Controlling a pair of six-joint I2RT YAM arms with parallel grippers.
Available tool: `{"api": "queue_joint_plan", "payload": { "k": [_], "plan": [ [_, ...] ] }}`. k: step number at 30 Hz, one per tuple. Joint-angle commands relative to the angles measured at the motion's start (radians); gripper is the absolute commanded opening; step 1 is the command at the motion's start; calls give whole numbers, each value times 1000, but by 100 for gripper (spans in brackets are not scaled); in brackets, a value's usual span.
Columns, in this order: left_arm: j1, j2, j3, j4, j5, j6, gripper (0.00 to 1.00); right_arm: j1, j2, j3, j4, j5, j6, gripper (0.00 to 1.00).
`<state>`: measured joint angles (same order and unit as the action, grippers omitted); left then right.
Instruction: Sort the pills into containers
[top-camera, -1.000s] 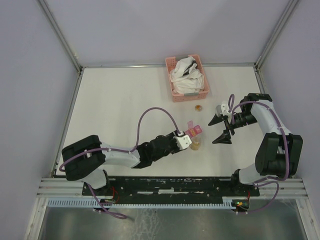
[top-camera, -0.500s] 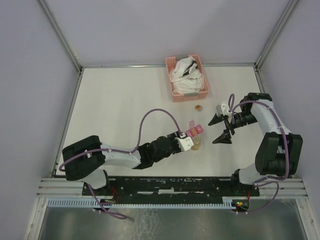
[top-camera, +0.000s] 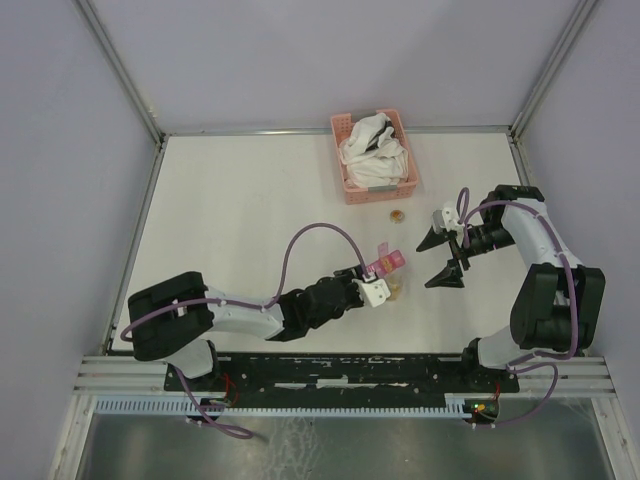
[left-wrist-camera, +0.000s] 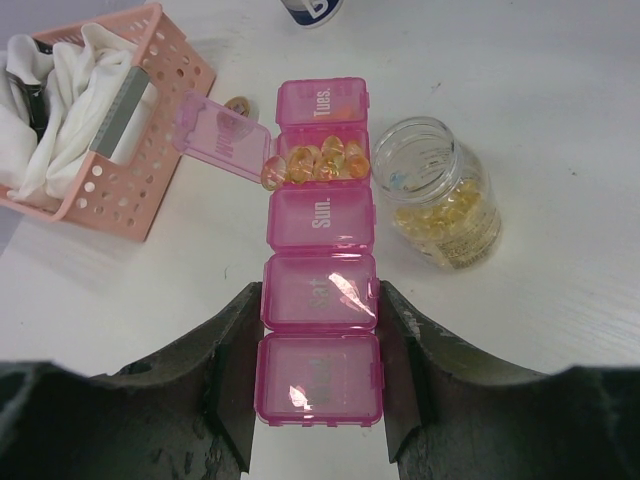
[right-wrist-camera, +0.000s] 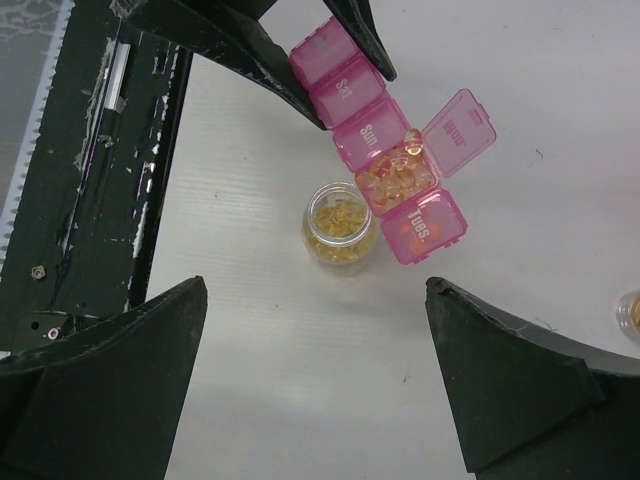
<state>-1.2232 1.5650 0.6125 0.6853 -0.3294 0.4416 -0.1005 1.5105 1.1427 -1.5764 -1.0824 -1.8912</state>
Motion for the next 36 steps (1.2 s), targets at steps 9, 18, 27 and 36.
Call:
{"api": "queue_joint_plan", "payload": {
  "k": [9, 18, 27, 36],
  "plan": [
    [-27, 11, 40, 75, -71, 78, 18, -5, 10, 39, -46, -35, -37, 99],
    [-45, 8, 37, 97, -102, 105, 18, -4, 12, 39, -50, -36, -40, 99],
    [-68, 18, 40, 111, -149, 151, 18, -4, 13, 41, -55, -36, -46, 99],
    [-83, 31, 51, 112, -181, 179, 18, -4, 17, 43, -67, -36, -58, 99]
  ]
}}
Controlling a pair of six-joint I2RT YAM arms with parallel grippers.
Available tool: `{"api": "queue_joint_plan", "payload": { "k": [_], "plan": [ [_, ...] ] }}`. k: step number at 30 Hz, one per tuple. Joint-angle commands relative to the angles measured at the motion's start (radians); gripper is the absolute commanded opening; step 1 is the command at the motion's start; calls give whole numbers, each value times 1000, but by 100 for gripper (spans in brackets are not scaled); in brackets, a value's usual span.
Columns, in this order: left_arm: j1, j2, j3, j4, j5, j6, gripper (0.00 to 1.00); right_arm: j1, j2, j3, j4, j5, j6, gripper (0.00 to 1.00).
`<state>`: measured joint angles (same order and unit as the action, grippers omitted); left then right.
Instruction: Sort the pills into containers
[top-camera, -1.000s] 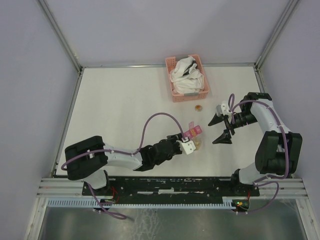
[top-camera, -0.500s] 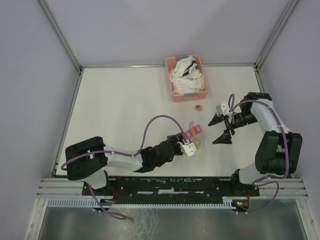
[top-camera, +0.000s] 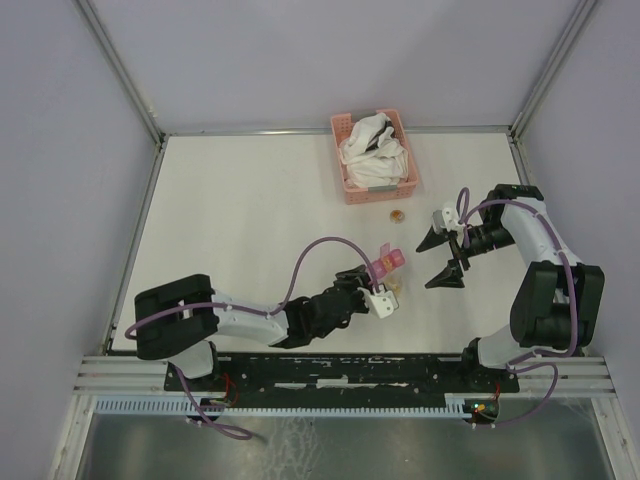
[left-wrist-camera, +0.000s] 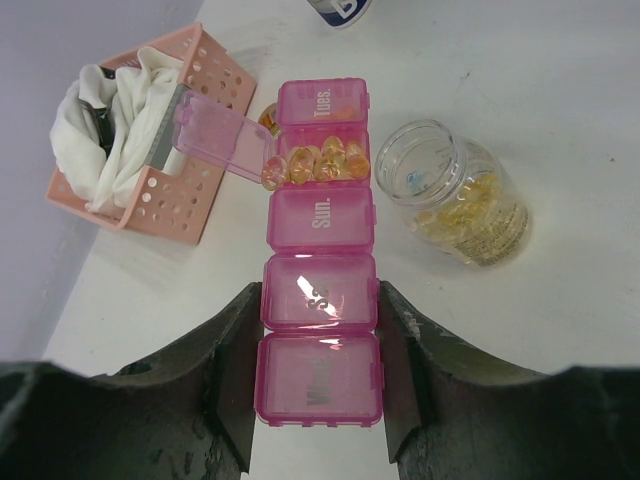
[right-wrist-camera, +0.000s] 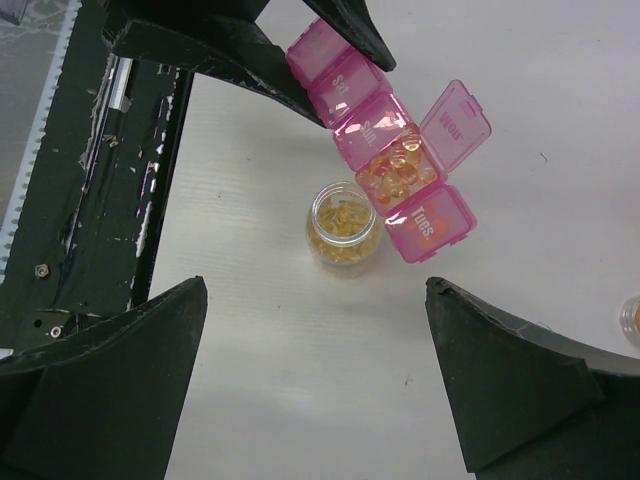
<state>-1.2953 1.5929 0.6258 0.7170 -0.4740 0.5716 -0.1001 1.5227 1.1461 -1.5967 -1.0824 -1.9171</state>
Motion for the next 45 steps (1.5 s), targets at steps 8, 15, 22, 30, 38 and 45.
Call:
{"api": "queue_joint_plan", "payload": {
  "k": [8, 15, 22, 30, 38, 45],
  "plan": [
    [-20, 14, 46, 82, -55, 68, 18, -5, 7, 43, -52, -35, -37, 99],
    [-28, 24, 49, 84, -67, 92, 18, -6, 6, 42, -53, -35, -37, 99],
    [-42, 37, 57, 87, -92, 123, 18, -5, 5, 43, -57, -35, -39, 99],
    [-54, 48, 58, 91, -97, 153, 18, -5, 4, 45, -58, -36, -42, 99],
    [-65, 63, 57, 103, -135, 185, 18, -5, 4, 45, -61, -35, -43, 99],
    [-71, 72, 57, 114, -152, 206, 17, -4, 6, 46, -65, -35, -46, 99]
  ]
}}
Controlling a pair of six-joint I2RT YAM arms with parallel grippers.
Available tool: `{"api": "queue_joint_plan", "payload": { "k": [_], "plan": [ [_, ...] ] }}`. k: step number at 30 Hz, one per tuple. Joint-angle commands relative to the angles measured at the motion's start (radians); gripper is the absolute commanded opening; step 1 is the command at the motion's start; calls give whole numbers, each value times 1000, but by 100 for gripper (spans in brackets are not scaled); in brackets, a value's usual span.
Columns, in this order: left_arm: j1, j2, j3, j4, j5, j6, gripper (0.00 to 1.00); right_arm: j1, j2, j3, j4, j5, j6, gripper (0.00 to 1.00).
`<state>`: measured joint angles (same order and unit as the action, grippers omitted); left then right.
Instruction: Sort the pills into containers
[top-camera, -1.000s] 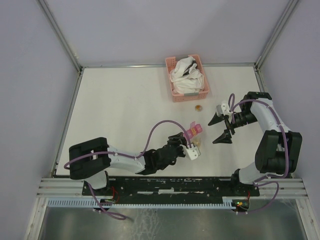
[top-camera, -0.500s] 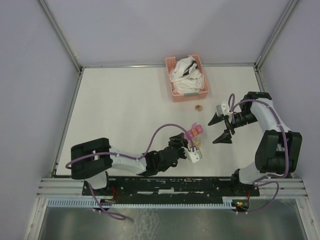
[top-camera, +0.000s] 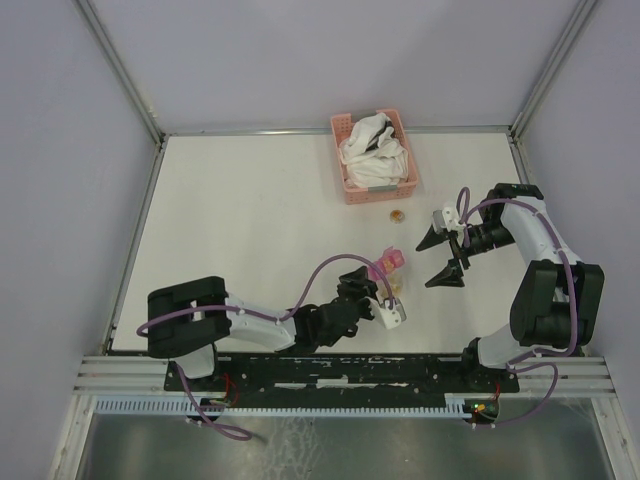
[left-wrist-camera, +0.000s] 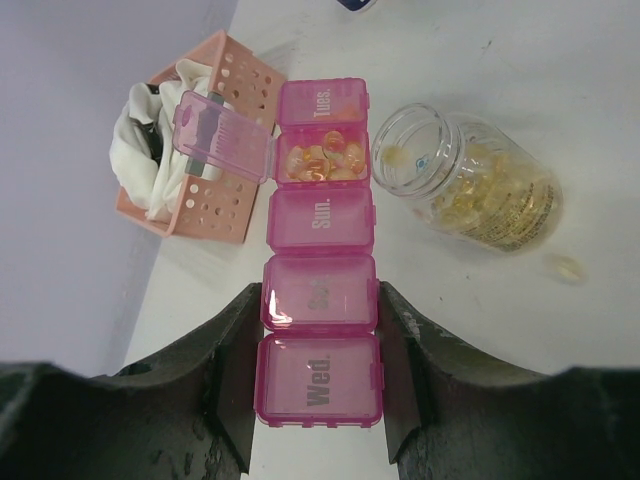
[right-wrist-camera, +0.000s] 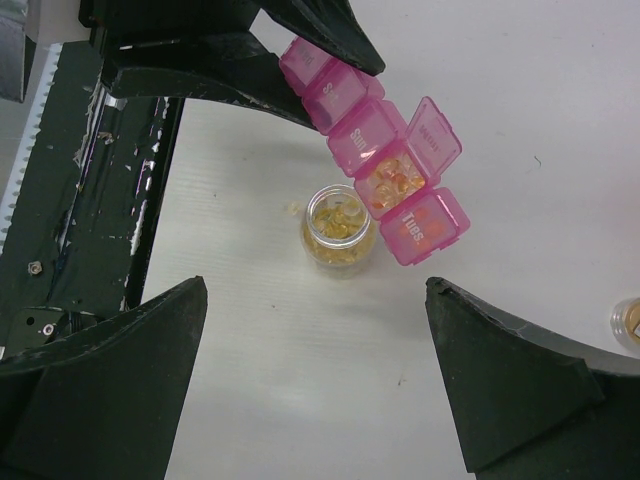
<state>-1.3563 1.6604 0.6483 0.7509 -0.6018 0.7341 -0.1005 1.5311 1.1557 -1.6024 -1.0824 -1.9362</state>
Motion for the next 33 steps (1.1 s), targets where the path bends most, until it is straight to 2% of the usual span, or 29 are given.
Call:
{"api": "queue_joint_plan", "payload": {
  "k": [1, 9, 15, 22, 33],
  "plan": [
    [-11, 5, 34, 80, -24, 42, 17, -4, -2, 37, -58, -35, -27, 99],
    [-11, 3, 35, 87, -30, 9, 17, -5, 0, 35, -60, -35, -30, 99],
    [10, -35, 10, 99, -16, -82, 17, -5, 0, 35, -63, -35, -33, 99],
    [72, -96, -38, 65, 105, -273, 17, -4, -1, 37, -63, -33, -33, 99],
    [172, -145, -169, 179, 260, -444, 17, -5, 3, 36, -59, -30, -33, 99]
  ]
}}
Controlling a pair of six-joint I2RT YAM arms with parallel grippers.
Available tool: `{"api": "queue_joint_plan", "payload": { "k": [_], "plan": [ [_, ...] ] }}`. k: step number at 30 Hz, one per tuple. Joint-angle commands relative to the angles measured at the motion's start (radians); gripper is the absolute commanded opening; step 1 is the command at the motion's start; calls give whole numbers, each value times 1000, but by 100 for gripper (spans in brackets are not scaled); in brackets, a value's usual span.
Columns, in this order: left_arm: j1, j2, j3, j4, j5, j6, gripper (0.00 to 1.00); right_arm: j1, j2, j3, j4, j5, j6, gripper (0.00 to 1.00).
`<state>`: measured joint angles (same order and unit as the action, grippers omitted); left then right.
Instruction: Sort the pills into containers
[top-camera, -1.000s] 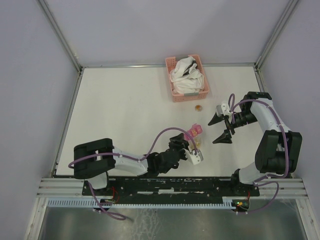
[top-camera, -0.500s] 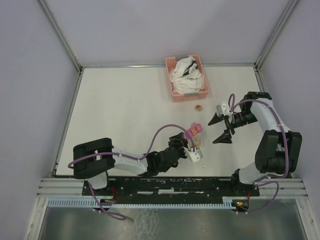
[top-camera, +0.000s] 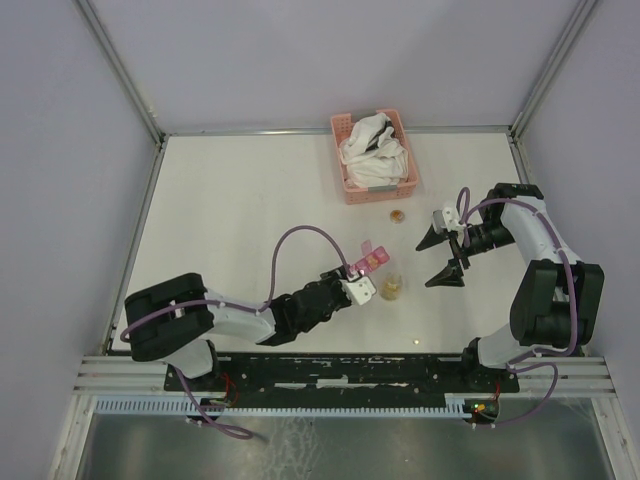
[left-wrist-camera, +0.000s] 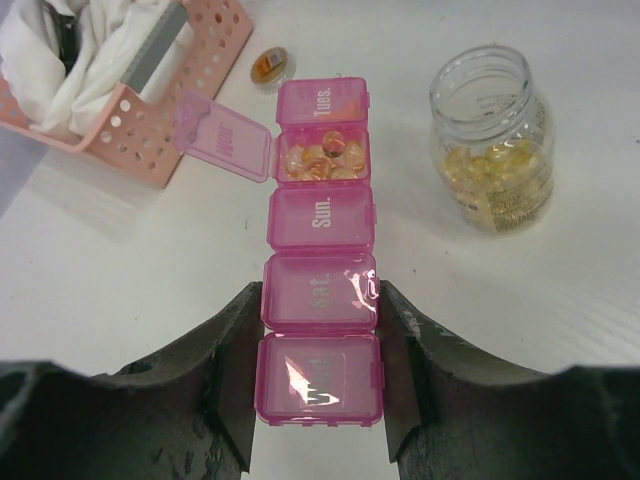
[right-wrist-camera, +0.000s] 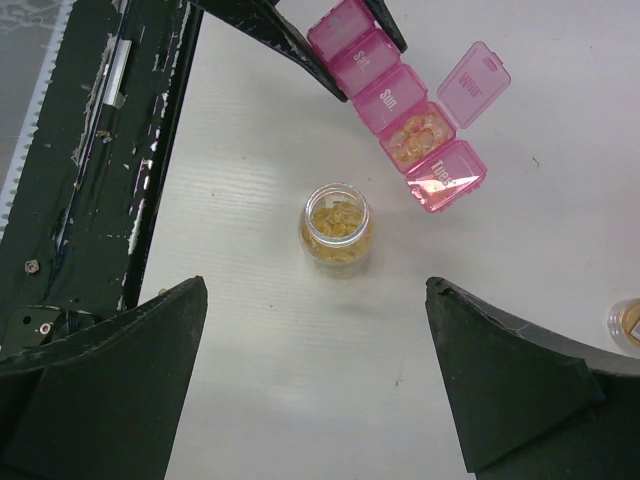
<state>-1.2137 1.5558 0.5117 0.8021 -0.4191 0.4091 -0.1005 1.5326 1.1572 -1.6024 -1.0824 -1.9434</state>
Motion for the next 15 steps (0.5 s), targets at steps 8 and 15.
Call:
{"api": "queue_joint_plan", "payload": {
  "k": [8, 15],
  "plan": [
    [109, -10, -126, 253, 183, -250, 17, -4, 0, 18, -7, -21, 16, 99],
    [139, 79, -158, 340, 200, -287, 17, -2, 8, 22, 11, -17, 33, 99]
  ]
}}
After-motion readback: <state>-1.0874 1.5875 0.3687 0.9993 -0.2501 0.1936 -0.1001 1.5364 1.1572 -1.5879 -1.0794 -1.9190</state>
